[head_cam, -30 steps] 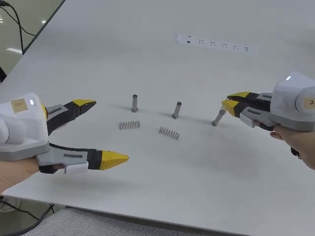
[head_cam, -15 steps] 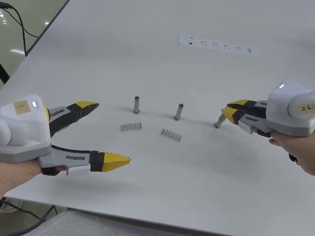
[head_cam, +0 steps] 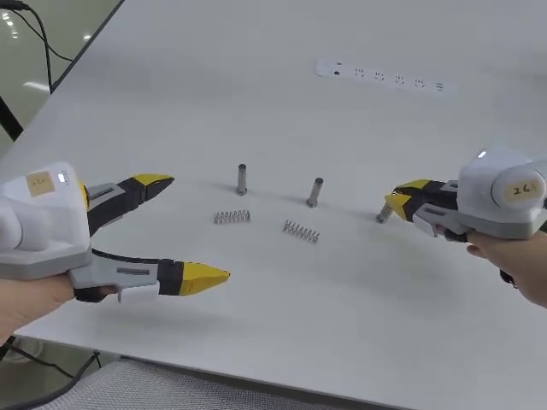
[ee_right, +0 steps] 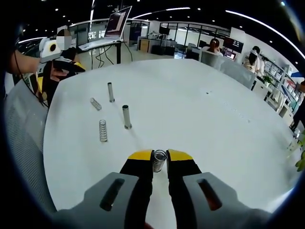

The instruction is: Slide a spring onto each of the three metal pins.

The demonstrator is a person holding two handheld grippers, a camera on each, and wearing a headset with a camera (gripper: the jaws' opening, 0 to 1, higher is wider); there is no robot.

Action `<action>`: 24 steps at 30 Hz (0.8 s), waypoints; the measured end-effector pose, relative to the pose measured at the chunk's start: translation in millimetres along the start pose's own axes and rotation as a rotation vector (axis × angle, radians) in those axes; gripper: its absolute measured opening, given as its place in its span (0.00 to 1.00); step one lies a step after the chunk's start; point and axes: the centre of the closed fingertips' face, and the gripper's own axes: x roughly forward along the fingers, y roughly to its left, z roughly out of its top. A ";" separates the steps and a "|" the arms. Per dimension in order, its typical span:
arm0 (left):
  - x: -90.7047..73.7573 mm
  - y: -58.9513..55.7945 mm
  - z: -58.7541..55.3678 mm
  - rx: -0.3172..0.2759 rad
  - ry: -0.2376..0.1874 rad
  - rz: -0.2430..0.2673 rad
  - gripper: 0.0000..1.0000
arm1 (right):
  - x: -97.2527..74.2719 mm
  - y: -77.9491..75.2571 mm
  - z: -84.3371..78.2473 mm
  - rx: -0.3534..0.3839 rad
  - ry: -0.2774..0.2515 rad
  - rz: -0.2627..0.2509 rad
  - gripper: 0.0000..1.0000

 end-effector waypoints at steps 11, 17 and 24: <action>-0.8 -1.9 -1.5 -0.005 0.002 0.000 0.94 | 2.6 1.3 -10.7 0.003 0.020 0.008 0.12; 0.5 -2.6 -2.8 0.001 0.010 -0.003 0.94 | 3.1 0.9 -9.6 0.018 0.019 0.011 0.13; 3.1 -4.9 -2.4 -0.003 0.010 -0.010 0.94 | 1.8 -1.8 -9.2 0.059 0.020 0.010 0.15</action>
